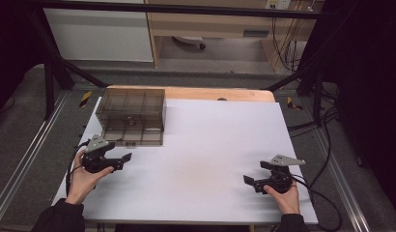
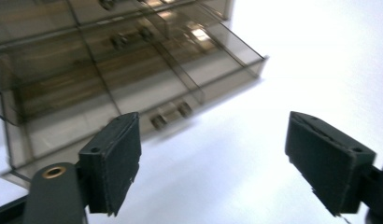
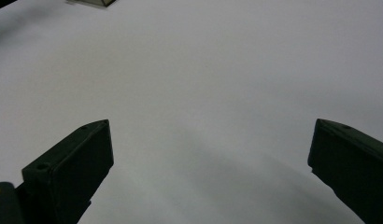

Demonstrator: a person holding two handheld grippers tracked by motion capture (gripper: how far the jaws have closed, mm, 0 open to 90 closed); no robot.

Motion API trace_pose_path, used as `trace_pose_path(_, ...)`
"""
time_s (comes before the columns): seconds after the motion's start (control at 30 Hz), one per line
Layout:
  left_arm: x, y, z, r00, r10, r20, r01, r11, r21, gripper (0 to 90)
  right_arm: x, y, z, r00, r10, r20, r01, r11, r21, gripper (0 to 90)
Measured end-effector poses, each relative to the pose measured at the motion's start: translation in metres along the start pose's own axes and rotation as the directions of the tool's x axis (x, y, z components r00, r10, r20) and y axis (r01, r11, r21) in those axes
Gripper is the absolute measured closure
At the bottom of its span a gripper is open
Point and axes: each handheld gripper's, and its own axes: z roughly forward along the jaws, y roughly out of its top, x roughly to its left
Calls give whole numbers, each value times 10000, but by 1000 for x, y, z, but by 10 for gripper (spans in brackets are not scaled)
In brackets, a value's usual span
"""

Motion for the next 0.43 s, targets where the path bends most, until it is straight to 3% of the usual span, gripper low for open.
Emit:
trace_pose_path(0.23, -12, -18, -4, 9990, 185, 401, -186, 9998, 23, 145, 0, 0, 0, 10000, -6, -10, 6, 10000, 25, 7)
trace_pose_path(0.27, -15, -21, -4, 9981, 344, 512, -353, 9993, 155, 143, 0, 0, 0, 10000, 10, -10, -10, 10000, 45, 6)
trace_pose_path(0.43, -19, -26, -2, 9970, 484, 604, -503, 9983, 309, 134, 0, 0, 0, 10000, 3, -24, -3, 10000, 39, 6)
